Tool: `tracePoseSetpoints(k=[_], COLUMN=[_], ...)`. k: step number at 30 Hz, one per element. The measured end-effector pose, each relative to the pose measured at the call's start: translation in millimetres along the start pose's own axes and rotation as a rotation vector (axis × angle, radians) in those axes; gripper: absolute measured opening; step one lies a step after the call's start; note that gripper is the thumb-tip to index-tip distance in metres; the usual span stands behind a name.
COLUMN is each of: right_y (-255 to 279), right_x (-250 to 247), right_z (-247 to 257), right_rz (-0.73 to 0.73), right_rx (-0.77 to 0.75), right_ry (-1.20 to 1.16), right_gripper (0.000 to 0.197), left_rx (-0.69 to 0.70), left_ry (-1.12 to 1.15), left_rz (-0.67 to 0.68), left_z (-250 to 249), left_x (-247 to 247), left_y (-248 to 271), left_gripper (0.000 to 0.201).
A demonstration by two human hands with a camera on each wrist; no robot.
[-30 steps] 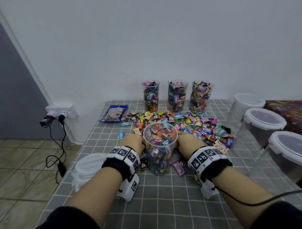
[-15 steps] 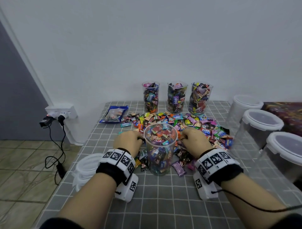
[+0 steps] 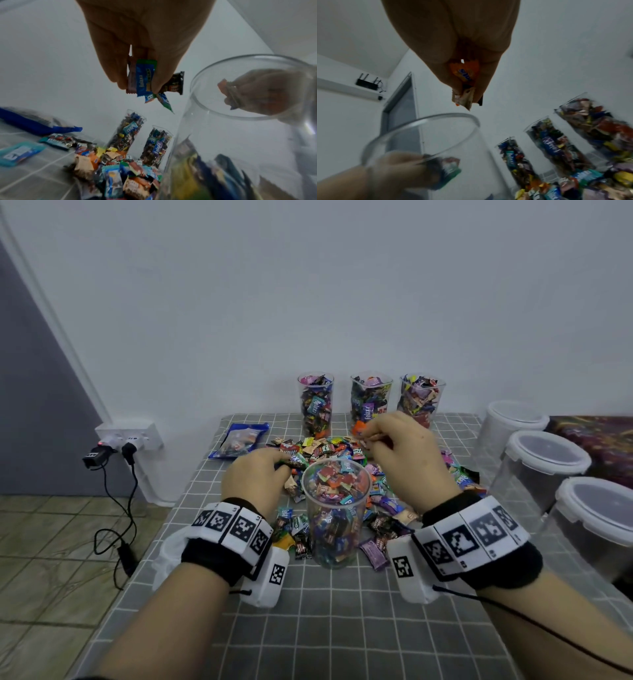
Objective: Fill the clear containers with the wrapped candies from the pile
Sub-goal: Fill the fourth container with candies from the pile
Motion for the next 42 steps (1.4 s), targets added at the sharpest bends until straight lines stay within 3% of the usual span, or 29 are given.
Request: tracePoseSetpoints(k=[8, 12, 22, 24, 27, 29, 30, 34, 42], right_y=[16.4, 21.4, 28.6, 32.6, 46.1, 53.8, 56.0, 55.7, 52.8], right_x=[35.1, 44.6, 25.5, 29.5, 55.9, 70.5, 75.6, 83.5, 85.2], right_z=[36.0, 37.1, 17.2, 4.7, -14.0, -18.6, -18.6, -19.7, -26.6], right_rz=[0.140, 0.180, 0.022, 0.103, 0.387, 0.506, 0.545, 0.540, 0.465], right_rx=[-0.164, -0.153, -0.065, 0.016, 0.188, 0.247, 0.253, 0.247, 0.229], right_ry=[0.012, 0.041, -0.126, -0.196, -0.358, -0.464, -0.500, -0.617, -0.641], right_gripper=[0.016, 0.017, 0.028, 0.043, 0.084, 0.100, 0.100, 0.070, 0.063], left_rx=[0.032, 0.032, 0.039, 0.061, 0.131, 0.176, 0.201, 0.318, 0.337], left_ry=[0.036, 0.042, 0.086, 0.094, 0.112, 0.102, 0.088, 0.047, -0.114], left_rz=[-0.029, -0.031, -0.035, -0.031, -0.030, -0.036, -0.033, 0.056, 0.211], left_z=[-9.0, -10.3, -11.9, -15.8, -28.6, -41.4, -48.8, -73.7, -81.8], left_x=[-8.7, -10.8, -15.4, -17.0, -21.0, -24.3, -24.9, -14.9, 6.6], left_y=[0.7, 2.5, 0.8, 0.4, 2.3, 5.6, 7.7, 18.0, 31.4], left_gripper=[0.027, 0.027, 0.027, 0.027, 0.025, 0.024, 0.024, 0.023, 0.035])
Point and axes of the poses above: each hand's wrist, its own y-axis away from the middle knuckle, its own x-axis out of the palm, z = x × y, the point moved 9 cm from there along -y, towards the middle knuckle, and after that the axes turned 10 degrees about y, right-handed, at the moved point
